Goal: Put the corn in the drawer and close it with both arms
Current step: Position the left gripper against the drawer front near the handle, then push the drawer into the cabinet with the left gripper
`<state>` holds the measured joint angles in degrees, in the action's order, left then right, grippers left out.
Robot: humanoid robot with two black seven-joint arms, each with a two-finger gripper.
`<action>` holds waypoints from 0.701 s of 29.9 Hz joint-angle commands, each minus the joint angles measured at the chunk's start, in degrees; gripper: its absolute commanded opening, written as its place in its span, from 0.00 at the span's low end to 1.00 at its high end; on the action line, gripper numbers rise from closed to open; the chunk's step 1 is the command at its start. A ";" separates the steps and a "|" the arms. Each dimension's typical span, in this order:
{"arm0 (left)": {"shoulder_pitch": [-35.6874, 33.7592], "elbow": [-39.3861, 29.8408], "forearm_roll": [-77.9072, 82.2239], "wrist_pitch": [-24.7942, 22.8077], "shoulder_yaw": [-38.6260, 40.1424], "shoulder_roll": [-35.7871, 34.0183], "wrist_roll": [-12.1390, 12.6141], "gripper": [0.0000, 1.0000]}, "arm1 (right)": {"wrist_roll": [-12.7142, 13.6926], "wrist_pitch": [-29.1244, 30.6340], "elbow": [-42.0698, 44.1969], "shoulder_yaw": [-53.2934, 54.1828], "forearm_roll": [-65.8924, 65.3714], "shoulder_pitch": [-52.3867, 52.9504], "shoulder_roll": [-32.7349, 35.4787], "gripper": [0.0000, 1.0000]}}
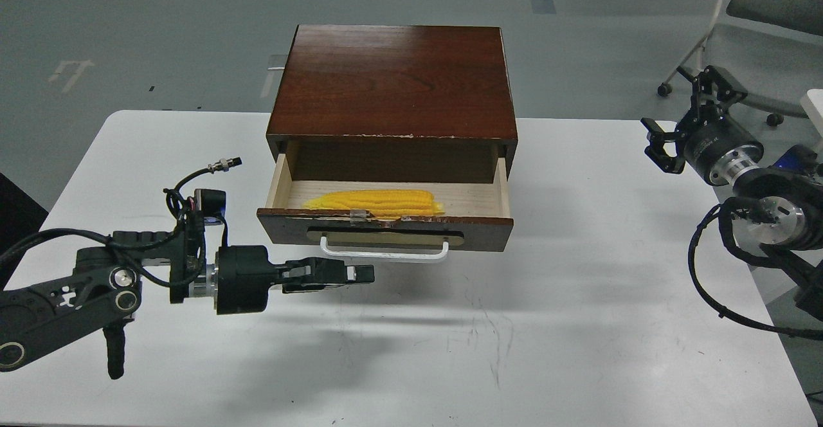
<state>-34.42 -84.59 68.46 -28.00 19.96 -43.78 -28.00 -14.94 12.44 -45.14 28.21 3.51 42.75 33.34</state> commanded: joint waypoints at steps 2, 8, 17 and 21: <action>-0.03 0.83 -0.17 0.00 0.08 0.19 0.00 0.07 | 0.00 0.04 0.05 0.00 0.00 -0.21 0.06 0.95; -0.56 1.45 -0.17 0.00 0.08 0.10 0.00 0.07 | 0.00 0.04 0.05 0.00 0.00 -0.21 0.15 0.95; -0.82 3.38 -0.17 0.00 0.17 1.24 0.00 0.08 | 0.00 -0.05 0.05 0.00 0.00 -0.21 0.06 0.95; -1.00 3.73 -0.17 0.00 0.17 1.33 0.00 0.08 | 0.00 -0.05 0.14 0.00 0.00 -0.21 0.06 0.95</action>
<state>-35.23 -81.15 68.28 -28.02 20.11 -42.55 -28.01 -14.94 12.40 -45.05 28.21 3.51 42.53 33.41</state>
